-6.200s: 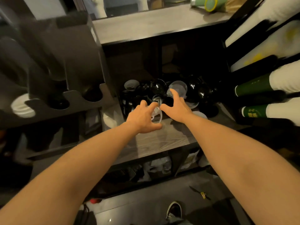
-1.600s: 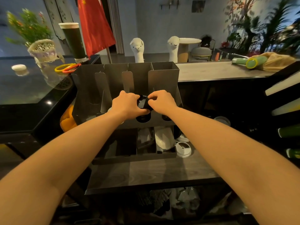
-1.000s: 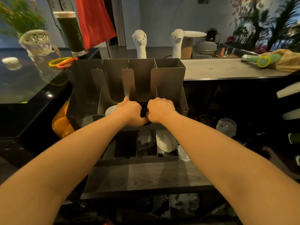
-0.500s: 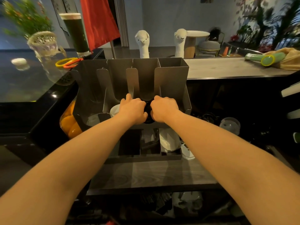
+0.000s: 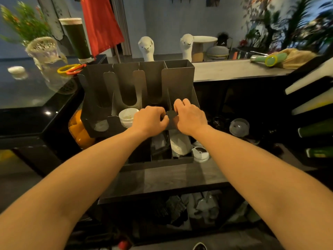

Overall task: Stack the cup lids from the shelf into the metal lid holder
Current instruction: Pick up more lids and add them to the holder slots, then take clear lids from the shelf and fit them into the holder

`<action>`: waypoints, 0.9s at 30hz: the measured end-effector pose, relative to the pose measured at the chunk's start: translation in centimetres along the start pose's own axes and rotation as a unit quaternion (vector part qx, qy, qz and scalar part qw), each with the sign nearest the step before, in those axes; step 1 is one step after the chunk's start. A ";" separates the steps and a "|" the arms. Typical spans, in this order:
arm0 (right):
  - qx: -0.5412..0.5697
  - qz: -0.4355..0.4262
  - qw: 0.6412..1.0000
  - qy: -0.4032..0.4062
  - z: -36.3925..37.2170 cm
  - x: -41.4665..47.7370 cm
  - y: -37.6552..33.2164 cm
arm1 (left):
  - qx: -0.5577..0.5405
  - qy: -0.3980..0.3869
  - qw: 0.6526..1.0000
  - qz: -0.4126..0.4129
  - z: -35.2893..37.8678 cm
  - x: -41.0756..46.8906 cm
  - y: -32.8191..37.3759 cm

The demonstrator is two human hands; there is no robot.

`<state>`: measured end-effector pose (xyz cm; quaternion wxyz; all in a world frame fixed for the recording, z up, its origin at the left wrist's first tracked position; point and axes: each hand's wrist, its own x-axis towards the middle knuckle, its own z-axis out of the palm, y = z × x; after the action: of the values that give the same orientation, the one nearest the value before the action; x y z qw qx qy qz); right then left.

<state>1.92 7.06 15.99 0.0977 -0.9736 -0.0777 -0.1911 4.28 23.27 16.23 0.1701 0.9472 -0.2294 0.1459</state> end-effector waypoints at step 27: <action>-0.012 0.321 0.929 -0.185 3.6 -12.3 26.7 | 0.058 -0.277 0.958 0.056 20.1 6.7 17.4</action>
<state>-2.99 -19.42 3.65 0.1260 -0.9657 0.2246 0.0328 5.60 -1.68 4.97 0.0365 0.9444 -0.3111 -0.0996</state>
